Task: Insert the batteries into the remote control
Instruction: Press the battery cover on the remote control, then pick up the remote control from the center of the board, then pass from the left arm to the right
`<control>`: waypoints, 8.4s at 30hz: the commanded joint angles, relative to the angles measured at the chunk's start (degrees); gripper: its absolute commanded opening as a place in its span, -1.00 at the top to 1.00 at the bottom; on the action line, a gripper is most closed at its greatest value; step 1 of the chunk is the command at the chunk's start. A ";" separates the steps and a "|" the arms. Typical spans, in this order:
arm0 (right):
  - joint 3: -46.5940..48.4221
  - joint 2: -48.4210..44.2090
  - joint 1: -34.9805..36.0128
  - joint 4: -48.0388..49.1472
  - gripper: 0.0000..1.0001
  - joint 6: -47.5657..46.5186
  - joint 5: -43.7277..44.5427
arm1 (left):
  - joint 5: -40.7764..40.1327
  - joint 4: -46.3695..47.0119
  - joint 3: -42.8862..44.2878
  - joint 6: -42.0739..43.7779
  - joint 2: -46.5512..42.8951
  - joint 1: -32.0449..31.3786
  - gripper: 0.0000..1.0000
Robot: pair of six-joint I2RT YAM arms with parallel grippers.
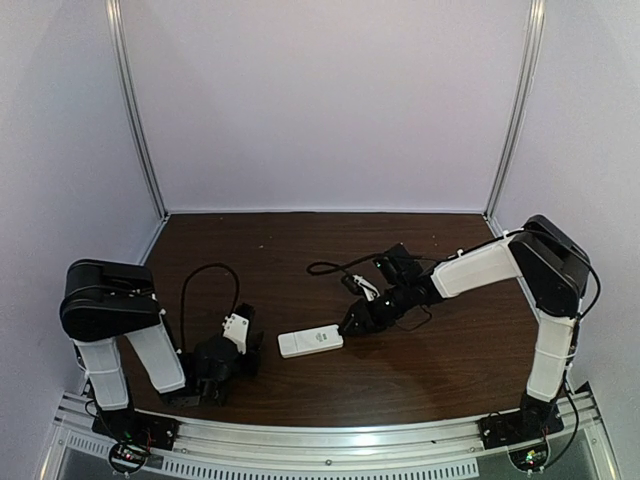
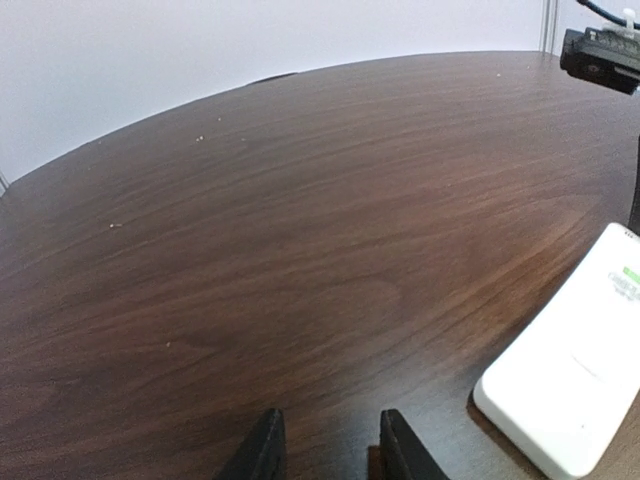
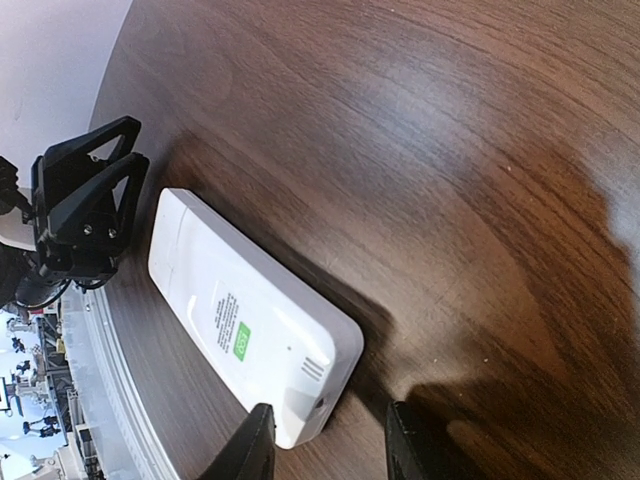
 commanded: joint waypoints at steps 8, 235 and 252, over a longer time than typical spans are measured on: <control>1.29 2.16 0.40 0.55 0.25 0.00 -0.85 | 1.47 11.38 2.13 3.58 5.99 -0.13 0.29; -2.30 -40.82 7.23 19.88 -0.08 -11.61 -1.12 | 92.43 -49.75 53.18 4.87 -20.06 12.90 0.43; 7.92 -34.80 0.43 -14.79 0.53 -11.43 19.13 | 67.27 -67.42 47.16 6.96 -29.06 23.82 -0.95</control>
